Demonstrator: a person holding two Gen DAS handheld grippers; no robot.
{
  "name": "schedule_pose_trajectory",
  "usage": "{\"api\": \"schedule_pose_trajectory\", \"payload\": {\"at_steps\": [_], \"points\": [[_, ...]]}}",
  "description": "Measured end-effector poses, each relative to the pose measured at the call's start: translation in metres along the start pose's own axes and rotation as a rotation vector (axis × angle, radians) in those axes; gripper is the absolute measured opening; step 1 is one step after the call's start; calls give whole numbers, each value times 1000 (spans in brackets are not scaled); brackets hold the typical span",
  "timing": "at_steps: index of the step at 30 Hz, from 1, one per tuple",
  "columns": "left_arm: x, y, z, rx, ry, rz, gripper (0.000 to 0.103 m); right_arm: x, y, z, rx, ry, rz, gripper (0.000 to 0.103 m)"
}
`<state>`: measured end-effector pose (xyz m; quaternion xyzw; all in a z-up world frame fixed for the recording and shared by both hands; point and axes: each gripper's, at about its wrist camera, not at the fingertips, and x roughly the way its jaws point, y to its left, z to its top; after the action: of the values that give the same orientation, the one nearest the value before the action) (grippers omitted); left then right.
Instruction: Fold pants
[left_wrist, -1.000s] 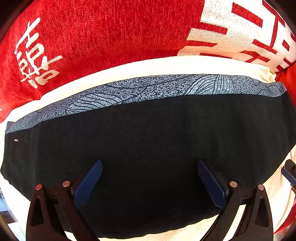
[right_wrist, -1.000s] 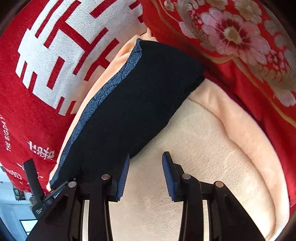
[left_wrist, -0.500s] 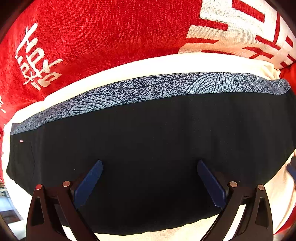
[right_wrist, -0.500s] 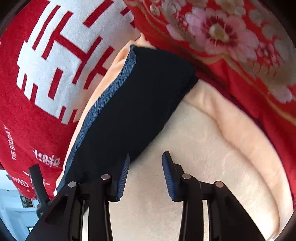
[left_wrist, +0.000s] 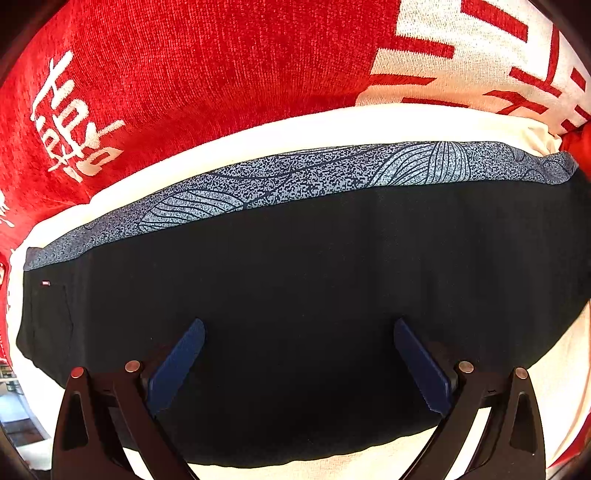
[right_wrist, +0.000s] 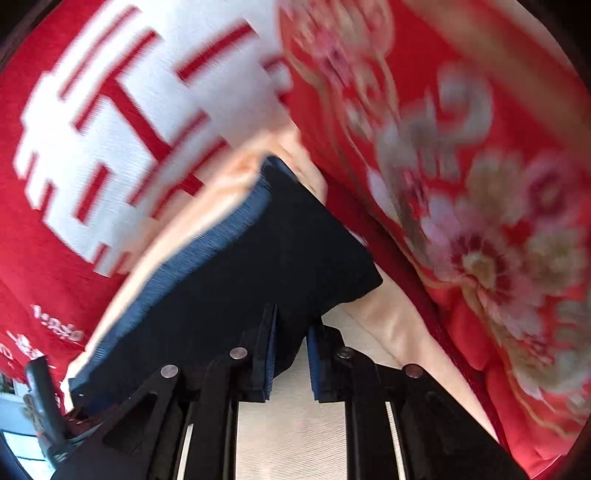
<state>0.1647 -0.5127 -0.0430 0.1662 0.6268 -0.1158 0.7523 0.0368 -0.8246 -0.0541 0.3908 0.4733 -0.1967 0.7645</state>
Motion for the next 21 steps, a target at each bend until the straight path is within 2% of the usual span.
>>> {"api": "schedule_pose_trajectory", "payload": {"at_steps": [3,7,10,13,14,17,21], "points": [[0,-1,0,-1,4,2,103,-8,2,-4,-10,-10,22,29],[0,-1,-2,7,-9,0,103,-20,-5,-18,69,19,157,42],[0,0,-2,-5,0,-9,103,-20,-18,-38,170,54,274,43],[-4,3,0,-5,-1,-16,102,-15,-26,-56,232,60,333,43],[-6,3,1,-4,-4,-43,98,-14,-30,-60,253,54,356,43],[-18,-5,0,26,-27,-135,95,-3,-33,-65,304,35,406,43],[-7,-25,-3,100,-26,-125,95,9,-32,-56,322,-26,457,43]]}}
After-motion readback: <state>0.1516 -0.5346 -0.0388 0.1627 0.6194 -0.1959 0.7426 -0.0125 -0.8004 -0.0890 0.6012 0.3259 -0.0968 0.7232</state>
